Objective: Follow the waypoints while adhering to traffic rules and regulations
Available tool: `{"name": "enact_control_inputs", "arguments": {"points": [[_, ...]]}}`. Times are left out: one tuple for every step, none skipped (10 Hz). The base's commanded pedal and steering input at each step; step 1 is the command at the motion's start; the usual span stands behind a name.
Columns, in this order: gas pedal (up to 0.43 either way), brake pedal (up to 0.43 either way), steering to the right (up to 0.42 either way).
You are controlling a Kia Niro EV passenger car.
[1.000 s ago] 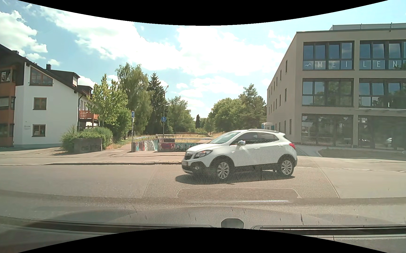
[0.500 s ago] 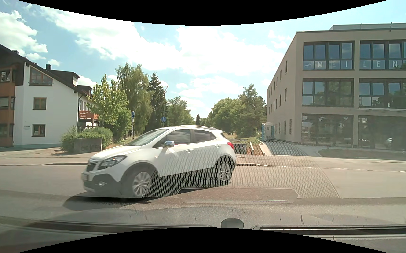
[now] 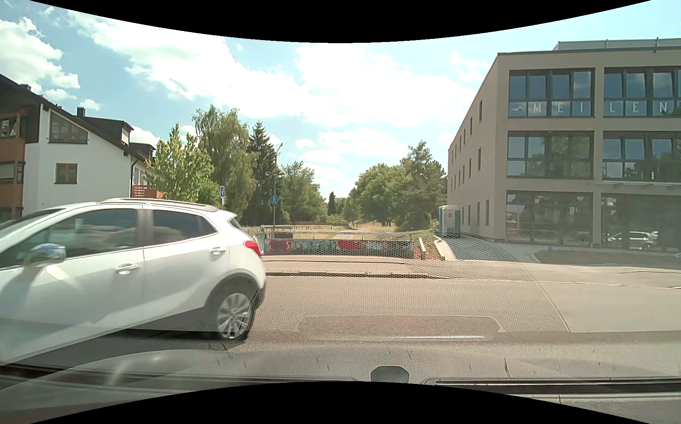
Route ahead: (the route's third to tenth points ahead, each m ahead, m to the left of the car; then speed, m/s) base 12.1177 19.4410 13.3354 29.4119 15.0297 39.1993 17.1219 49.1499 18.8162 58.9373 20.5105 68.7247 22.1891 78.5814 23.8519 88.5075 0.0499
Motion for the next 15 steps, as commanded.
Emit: {"name": "enact_control_inputs", "arguments": {"points": [[0.0,0.128,0.01],[0.0,0.128,0.01],[0.0,0.128,0.01],[0.0,0.134,0.01],[0.0,0.128,0.01],[0.0,0.128,0.01],[0.0,0.128,0.01],[0.0,0.134,0.01],[0.0,0.128,0.01],[0.0,0.116,0.01],[0.0,0.018,0.01],[0.0,0.006,0.01],[0.0,0.006,0.01],[0.0,0.006,0.008],[0.22,0.006,0.0]]}}
